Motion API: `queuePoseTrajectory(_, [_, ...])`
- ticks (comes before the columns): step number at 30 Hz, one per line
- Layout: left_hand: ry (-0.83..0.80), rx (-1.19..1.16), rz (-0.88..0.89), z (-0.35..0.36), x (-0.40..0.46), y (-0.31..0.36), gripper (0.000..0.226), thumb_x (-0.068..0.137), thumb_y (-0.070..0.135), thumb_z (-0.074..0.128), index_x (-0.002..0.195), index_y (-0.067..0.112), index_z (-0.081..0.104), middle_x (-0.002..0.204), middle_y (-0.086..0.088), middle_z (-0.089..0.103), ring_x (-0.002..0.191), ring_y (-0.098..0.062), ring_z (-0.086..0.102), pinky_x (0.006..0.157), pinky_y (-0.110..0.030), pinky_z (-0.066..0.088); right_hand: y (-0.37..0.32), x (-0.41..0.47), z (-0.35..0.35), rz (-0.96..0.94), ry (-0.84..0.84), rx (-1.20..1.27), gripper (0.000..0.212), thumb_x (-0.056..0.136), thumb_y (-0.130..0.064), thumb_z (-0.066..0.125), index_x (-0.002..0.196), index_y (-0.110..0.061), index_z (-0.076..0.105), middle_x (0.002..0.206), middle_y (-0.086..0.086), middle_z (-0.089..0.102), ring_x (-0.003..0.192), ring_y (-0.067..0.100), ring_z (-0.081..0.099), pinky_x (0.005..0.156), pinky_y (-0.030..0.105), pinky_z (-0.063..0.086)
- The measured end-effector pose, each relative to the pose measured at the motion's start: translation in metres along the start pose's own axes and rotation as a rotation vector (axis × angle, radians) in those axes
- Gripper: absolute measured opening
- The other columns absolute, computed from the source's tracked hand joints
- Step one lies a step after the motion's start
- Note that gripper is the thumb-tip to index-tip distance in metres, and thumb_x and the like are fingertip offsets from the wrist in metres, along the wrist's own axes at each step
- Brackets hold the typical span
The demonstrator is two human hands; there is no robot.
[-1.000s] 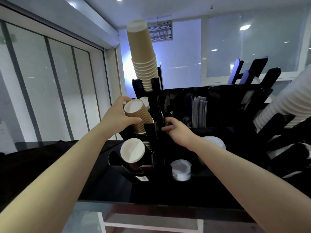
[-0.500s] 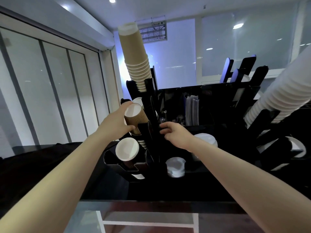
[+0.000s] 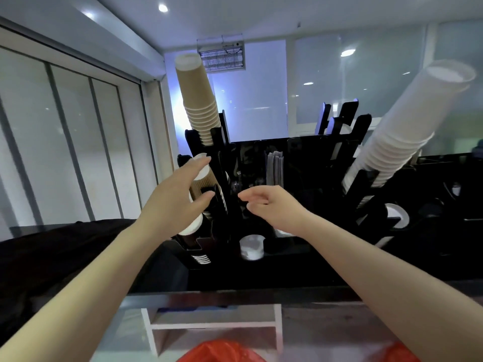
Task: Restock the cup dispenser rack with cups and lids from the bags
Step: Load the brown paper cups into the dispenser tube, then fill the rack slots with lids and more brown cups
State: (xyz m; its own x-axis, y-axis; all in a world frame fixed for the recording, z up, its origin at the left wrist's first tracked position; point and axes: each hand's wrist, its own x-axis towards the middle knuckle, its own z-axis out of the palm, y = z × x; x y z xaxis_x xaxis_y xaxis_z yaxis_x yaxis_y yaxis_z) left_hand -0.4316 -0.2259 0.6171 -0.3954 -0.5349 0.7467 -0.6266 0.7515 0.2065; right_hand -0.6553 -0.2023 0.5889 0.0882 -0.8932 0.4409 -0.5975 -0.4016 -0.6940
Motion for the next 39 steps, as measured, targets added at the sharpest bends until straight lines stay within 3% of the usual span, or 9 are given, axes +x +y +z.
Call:
queuePoseTrajectory(3, [-0.021,-0.060,0.038,0.007,-0.021,0.019,0.063,0.087,0.032,0.060,0.144,0.039,0.033,0.135,0.033,0.030,0.117,0.022,0.023,0.090,0.002,0.019,-0.010,-0.031,-0.005,-0.023,0.001,0.000,0.031,0.094,-0.015,0.056,0.123,-0.022,0.063,0.120,-0.013,0.065,0.114,-0.005,0.055,0.096,0.011,0.040])
queuePoseTrajectory(7, [-0.095,-0.135,0.058,0.027,-0.045,0.035,0.063,0.089,0.028,0.062,0.145,0.036,0.033,0.136,0.038,0.022,0.134,0.010,0.020,0.113,-0.019,0.020,-0.011,-0.073,-0.009,-0.006,-0.011,-0.039,0.031,0.095,-0.013,0.056,0.124,-0.019,0.062,0.120,-0.013,0.063,0.114,-0.005,0.055,0.099,0.012,0.041])
queuePoseTrajectory(9, [-0.135,-0.169,0.051,0.038,-0.058,0.042,0.062,0.090,0.024,0.062,0.145,0.032,0.034,0.141,0.029,0.028,0.140,0.002,0.021,0.117,-0.026,0.019,-0.007,-0.092,-0.010,0.020,-0.003,-0.041,0.030,0.094,-0.013,0.057,0.123,-0.020,0.063,0.118,-0.015,0.063,0.113,-0.005,0.055,0.101,0.016,0.042])
queuePoseTrajectory(14, [-0.177,-0.250,-0.019,0.061,-0.096,0.060,0.058,0.091,0.022,0.061,0.143,0.032,0.037,0.140,0.026,0.032,0.134,0.011,0.021,0.110,-0.011,0.017,0.016,-0.140,-0.012,0.080,0.032,-0.031,0.030,0.092,-0.012,0.059,0.114,-0.032,0.065,0.110,-0.020,0.066,0.110,-0.007,0.057,0.102,0.029,0.045])
queuePoseTrajectory(20, [-0.217,-0.355,-0.155,0.089,-0.147,0.083,0.048,0.089,0.019,0.063,0.134,0.031,0.051,0.123,0.036,0.046,0.114,0.026,0.037,0.092,0.004,0.025,0.055,-0.195,-0.020,0.127,0.116,0.123,0.034,0.092,-0.005,0.058,0.104,-0.036,0.064,0.103,-0.020,0.070,0.103,-0.005,0.062,0.086,0.012,0.047])
queuePoseTrajectory(24, [-0.247,-0.397,-0.270,0.108,-0.173,0.100,0.045,0.089,0.019,0.063,0.128,0.040,0.051,0.121,0.033,0.055,0.116,0.016,0.047,0.096,-0.013,0.038,0.083,-0.221,-0.026,0.174,0.164,0.254,0.034,0.091,0.004,0.057,0.102,-0.028,0.066,0.101,-0.005,0.073,0.098,0.004,0.067,0.081,0.014,0.049])
queuePoseTrajectory(27, [-0.263,-0.415,-0.351,0.121,-0.182,0.119,0.044,0.090,0.019,0.061,0.120,0.048,0.051,0.117,0.031,0.060,0.113,0.014,0.051,0.090,-0.011,0.040,0.101,-0.238,-0.036,0.202,0.176,0.263,0.037,0.090,0.004,0.058,0.099,-0.030,0.067,0.095,-0.012,0.074,0.096,0.005,0.068,0.083,0.017,0.051])
queuePoseTrajectory(33, [-0.239,-0.539,-0.440,0.152,-0.184,0.172,0.039,0.090,0.010,0.062,0.114,0.039,0.059,0.112,0.020,0.067,0.108,0.004,0.060,0.095,-0.026,0.047,0.132,-0.269,-0.078,0.242,0.251,0.300,0.036,0.091,0.001,0.058,0.099,-0.033,0.068,0.097,-0.010,0.074,0.098,0.012,0.068,0.089,0.025,0.052])
queuePoseTrajectory(39, [-0.220,-0.577,-0.448,0.178,-0.170,0.214,0.039,0.090,0.012,0.061,0.116,0.041,0.058,0.110,0.024,0.066,0.107,0.011,0.057,0.092,-0.021,0.046,0.144,-0.286,-0.130,0.219,0.284,0.266,0.032,0.091,-0.002,0.059,0.099,-0.031,0.069,0.093,-0.014,0.074,0.093,0.002,0.067,0.077,0.011,0.049])
